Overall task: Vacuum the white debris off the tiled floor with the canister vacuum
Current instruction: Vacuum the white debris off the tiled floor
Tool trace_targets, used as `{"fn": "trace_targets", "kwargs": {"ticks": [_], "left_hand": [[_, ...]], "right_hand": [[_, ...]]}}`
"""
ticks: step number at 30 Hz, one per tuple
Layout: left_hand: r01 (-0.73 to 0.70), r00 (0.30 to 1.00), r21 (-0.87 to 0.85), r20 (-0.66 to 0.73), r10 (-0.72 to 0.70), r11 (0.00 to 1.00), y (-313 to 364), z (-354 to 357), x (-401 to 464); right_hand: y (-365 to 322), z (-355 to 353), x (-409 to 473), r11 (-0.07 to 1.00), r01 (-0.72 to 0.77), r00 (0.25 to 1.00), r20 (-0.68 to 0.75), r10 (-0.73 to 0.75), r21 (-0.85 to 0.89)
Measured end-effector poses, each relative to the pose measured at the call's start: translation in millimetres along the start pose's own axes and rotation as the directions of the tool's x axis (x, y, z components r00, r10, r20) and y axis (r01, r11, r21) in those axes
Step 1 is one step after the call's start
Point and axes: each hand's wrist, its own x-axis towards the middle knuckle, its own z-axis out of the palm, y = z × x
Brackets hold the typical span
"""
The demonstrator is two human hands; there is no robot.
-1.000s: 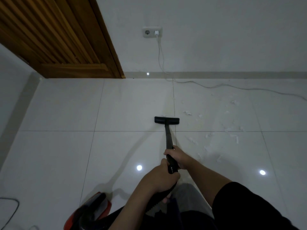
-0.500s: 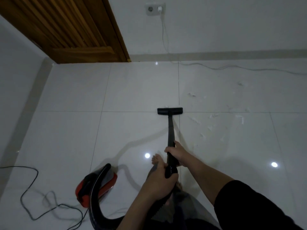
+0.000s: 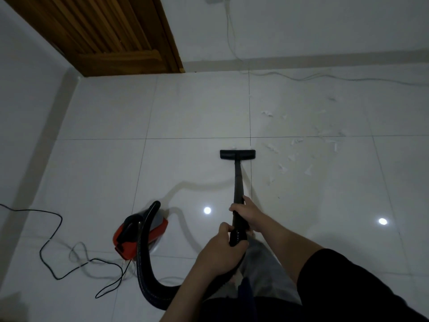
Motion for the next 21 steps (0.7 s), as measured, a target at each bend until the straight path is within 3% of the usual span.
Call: {"fn": "trace_targets", "kwargs": {"ticks": [12, 21], "left_hand": [[-0.044, 0.998, 0.033, 0.044, 0.042, 0.998, -103, 47, -86], [-0.071, 0.998, 0.119, 0.009, 0.07, 0.99, -140, 83, -128]], "right_hand": [[122, 48, -63, 0.998, 0.002, 1.0, 0.012, -0.003, 0.066], [178, 60, -104, 0.998, -0.035, 0.999, 0.034, 0.033, 0.053]]}}
